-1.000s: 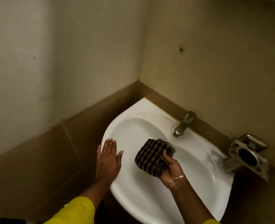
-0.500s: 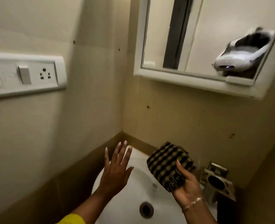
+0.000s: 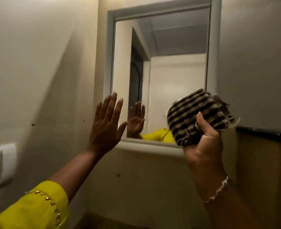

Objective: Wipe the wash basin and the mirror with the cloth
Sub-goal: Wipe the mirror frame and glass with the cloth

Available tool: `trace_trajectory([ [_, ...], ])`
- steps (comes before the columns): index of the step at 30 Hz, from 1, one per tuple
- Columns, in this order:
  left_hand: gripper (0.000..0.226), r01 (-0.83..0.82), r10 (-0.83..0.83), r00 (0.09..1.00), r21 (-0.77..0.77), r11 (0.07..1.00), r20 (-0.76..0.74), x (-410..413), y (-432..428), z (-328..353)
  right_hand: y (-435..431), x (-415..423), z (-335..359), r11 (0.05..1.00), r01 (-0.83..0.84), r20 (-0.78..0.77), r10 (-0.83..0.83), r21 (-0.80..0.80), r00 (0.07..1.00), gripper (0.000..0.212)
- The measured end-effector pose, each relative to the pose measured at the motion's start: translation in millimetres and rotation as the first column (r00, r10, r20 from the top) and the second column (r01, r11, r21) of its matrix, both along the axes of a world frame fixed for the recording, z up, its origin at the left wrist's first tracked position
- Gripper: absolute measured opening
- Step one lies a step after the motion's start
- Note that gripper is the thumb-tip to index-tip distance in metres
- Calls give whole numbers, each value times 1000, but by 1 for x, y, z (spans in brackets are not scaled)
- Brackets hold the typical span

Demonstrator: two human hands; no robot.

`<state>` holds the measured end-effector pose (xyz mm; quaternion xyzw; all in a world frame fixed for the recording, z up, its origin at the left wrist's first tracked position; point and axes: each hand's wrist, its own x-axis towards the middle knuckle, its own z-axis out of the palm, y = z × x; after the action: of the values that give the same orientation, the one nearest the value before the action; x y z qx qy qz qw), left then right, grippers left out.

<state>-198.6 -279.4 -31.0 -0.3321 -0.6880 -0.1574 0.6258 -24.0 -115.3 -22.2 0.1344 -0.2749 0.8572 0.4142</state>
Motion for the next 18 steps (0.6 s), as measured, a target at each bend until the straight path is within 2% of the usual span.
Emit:
trace_trajectory([
  [2, 66, 36, -35, 998, 22, 999, -60, -8, 3, 33, -2, -7, 31, 965, 264, -61, -263, 11, 963, 27],
  [4, 66, 82, -77, 993, 58, 995, -87, -15, 6, 61, -5, -12, 64, 853, 521, -191, -515, -19, 836, 19],
  [6, 65, 129, -117, 986, 101, 987, -116, -21, 8, 83, -5, -19, 92, 632, 775, -351, -721, 20, 597, 33],
  [7, 65, 152, -137, 983, 116, 982, -125, -25, 8, 92, -2, -25, 105, 496, 867, -409, -782, 51, 471, 41],
  [9, 65, 195, -177, 975, 136, 971, -136, -35, 9, 108, 7, -37, 128, 243, 963, -493, -828, 115, 267, 43],
  [11, 67, 242, -223, 966, 156, 958, -130, -46, 10, 122, 22, -45, 148, -7, 990, -577, -813, 138, 75, 39],
  [13, 71, 288, -270, 956, 185, 940, -115, -56, 11, 137, 35, -50, 167, -286, 948, -633, -762, 138, -138, 43],
  [16, 75, 300, -284, 953, 181, 937, -110, -65, 15, 160, 47, -50, 188, -669, 733, -677, -598, 125, -430, 47],
  [18, 82, 302, -289, 952, 162, 939, -98, -68, 17, 174, 53, -48, 198, -836, 531, -721, -453, 139, -524, 52],
])
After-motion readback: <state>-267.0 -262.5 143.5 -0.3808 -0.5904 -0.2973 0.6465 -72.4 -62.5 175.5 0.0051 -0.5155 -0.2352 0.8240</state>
